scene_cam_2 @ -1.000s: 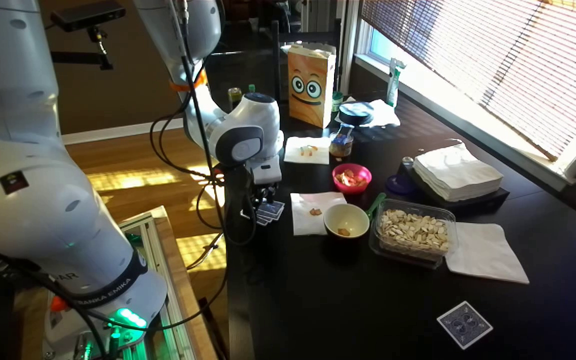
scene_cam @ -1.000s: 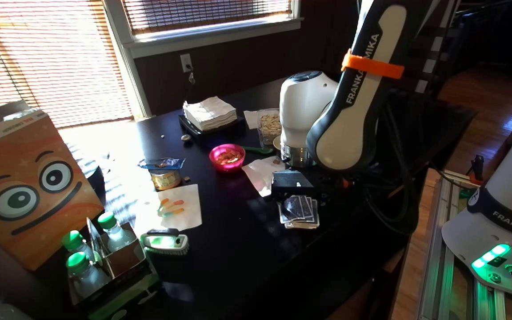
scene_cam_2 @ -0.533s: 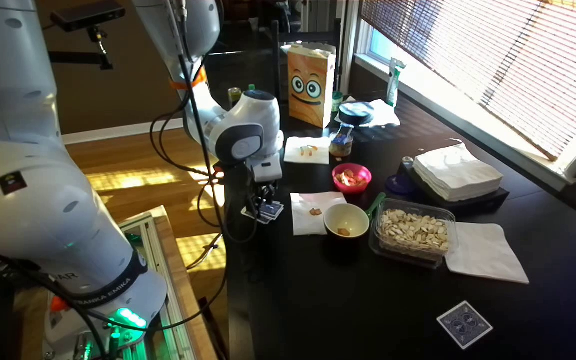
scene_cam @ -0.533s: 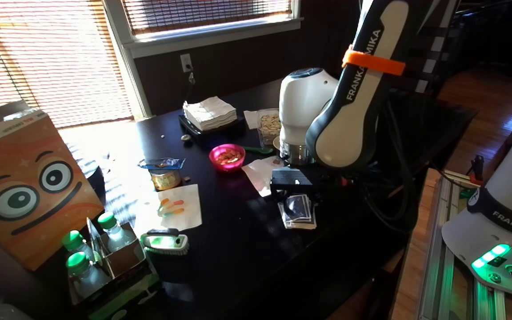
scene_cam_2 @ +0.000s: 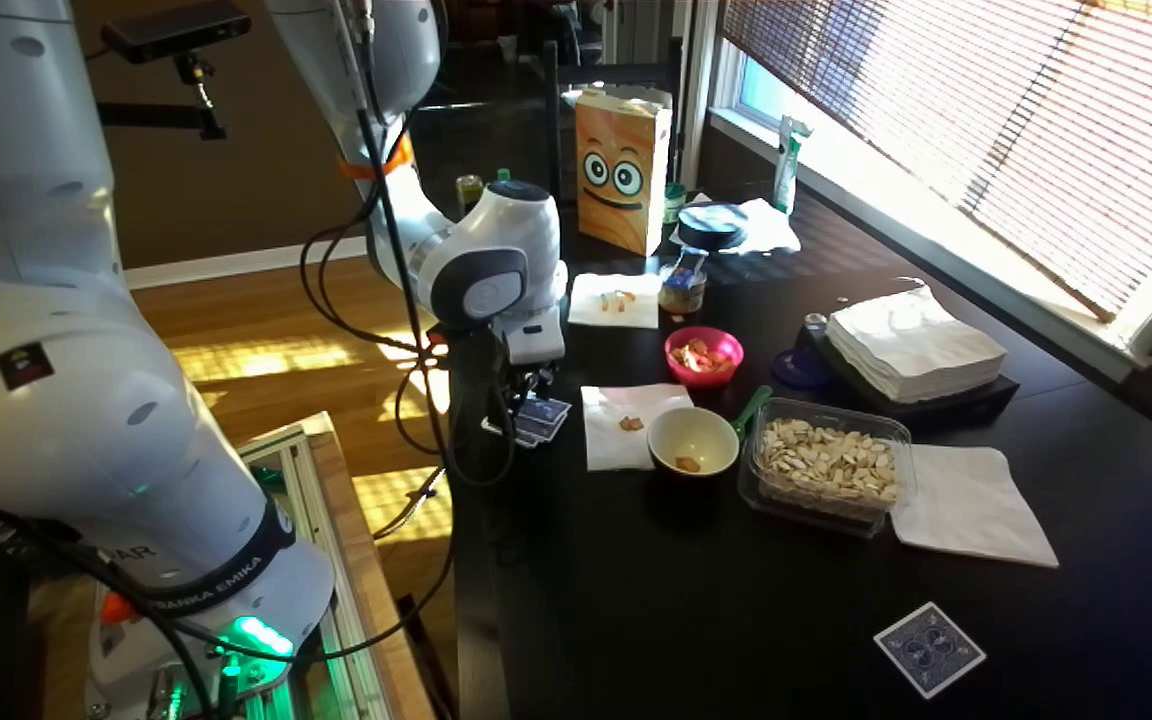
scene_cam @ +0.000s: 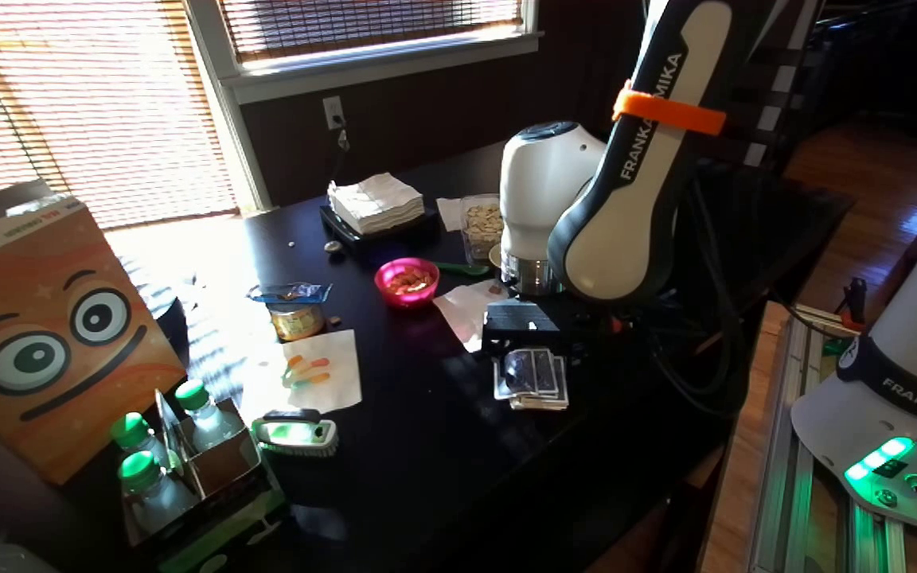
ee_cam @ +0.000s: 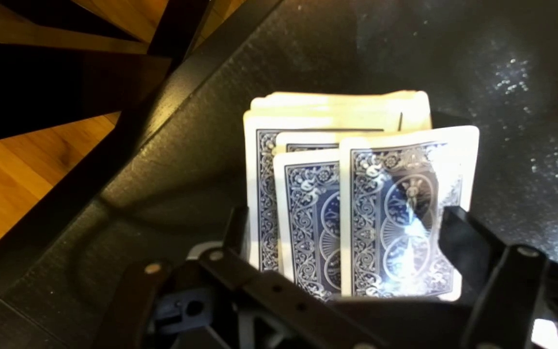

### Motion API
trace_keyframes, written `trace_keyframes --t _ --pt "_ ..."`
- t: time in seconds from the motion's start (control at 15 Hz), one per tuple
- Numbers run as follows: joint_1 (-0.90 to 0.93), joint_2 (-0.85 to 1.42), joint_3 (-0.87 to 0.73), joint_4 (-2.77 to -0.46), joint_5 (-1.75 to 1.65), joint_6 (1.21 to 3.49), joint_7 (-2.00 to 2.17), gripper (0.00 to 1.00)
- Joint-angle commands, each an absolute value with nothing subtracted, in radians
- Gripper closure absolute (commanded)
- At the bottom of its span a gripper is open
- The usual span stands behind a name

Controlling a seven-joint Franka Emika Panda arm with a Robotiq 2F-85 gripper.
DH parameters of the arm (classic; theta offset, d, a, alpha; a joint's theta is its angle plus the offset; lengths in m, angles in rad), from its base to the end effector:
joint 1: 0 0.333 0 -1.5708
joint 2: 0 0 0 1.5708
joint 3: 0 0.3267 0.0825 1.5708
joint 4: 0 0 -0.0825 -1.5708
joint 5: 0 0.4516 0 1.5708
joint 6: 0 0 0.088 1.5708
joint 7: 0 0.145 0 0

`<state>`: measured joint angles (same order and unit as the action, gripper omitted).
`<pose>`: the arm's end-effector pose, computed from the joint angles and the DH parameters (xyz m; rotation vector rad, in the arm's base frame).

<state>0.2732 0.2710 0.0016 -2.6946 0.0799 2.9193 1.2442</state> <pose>0.3941 0.1067 0.0466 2.7022 -1.5612 -0.0698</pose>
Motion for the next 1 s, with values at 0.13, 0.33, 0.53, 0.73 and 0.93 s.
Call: trace_keyframes --t 0.13,0.33,0.53,0.73,0.93 --pt "0.256 0.23 0.022 -2.743 0.119 2.957 1.223 0.0" --pt "0.247 0.222 0.034 -2.768 0.145 2.996 1.221 0.0" --pt "0.256 0.249 0.028 -2.745 0.158 3.002 1.233 0.0" --pt "0.248 0.249 0.039 -2.746 0.169 3.009 1.223 0.0" --pt "0.233 0.259 0.061 -2.742 0.188 3.023 1.209 0.0"
